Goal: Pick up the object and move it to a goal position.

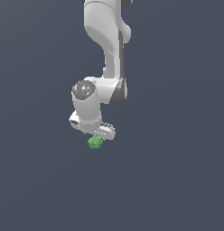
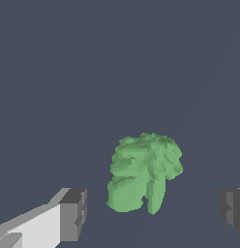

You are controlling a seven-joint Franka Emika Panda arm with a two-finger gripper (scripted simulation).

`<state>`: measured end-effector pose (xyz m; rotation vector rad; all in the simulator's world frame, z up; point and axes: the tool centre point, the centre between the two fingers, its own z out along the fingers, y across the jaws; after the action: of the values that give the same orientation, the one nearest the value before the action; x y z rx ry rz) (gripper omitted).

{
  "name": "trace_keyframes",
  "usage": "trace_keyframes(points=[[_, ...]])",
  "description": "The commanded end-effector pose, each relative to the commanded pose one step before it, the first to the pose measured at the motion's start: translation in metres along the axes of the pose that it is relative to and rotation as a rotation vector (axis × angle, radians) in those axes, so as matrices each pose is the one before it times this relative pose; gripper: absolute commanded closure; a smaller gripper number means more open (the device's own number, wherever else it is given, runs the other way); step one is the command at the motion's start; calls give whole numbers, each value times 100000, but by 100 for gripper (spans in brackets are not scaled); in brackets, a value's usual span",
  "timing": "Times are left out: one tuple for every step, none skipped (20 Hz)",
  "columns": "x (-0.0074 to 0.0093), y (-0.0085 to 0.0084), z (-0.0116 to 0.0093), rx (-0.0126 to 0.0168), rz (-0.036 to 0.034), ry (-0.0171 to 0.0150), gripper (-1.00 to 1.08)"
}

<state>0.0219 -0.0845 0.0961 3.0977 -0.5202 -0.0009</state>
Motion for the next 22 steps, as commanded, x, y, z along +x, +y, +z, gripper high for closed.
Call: trace_keyframes(points=[[180, 147, 504, 56, 1610, 63, -92], [21, 27, 84, 1, 239, -10, -92], [8, 12, 28, 0, 84, -4, -92], [-77, -16, -104, -49, -464, -107, -92], [-1, -2, 41, 0, 0, 0, -92], [-2, -6, 122, 0, 0, 0, -92], [-4, -10, 203, 0, 0, 0, -92], [2, 29, 273, 7, 67, 14, -92], [-9, -18, 362, 0, 0, 0, -92], [-5, 21, 430, 6, 67, 14, -92], [-11, 5, 510, 4, 48, 10, -92], [-13, 15, 581, 5, 67, 14, -92], [-16, 1, 608, 4, 48, 10, -92], [-8, 17, 526, 6, 67, 14, -92], [-3, 7, 446, 4, 48, 10, -92], [1, -20, 370, 0, 0, 0, -92], [18, 12, 278, 6, 47, 11, -92], [24, -16, 202, 0, 0, 0, -92], [35, -13, 118, 0, 0, 0, -92], [37, -9, 45, 0, 0, 0, -92], [16, -3, 5, 0, 0, 0, -92], [0, 0, 0, 0, 0, 0, 108]])
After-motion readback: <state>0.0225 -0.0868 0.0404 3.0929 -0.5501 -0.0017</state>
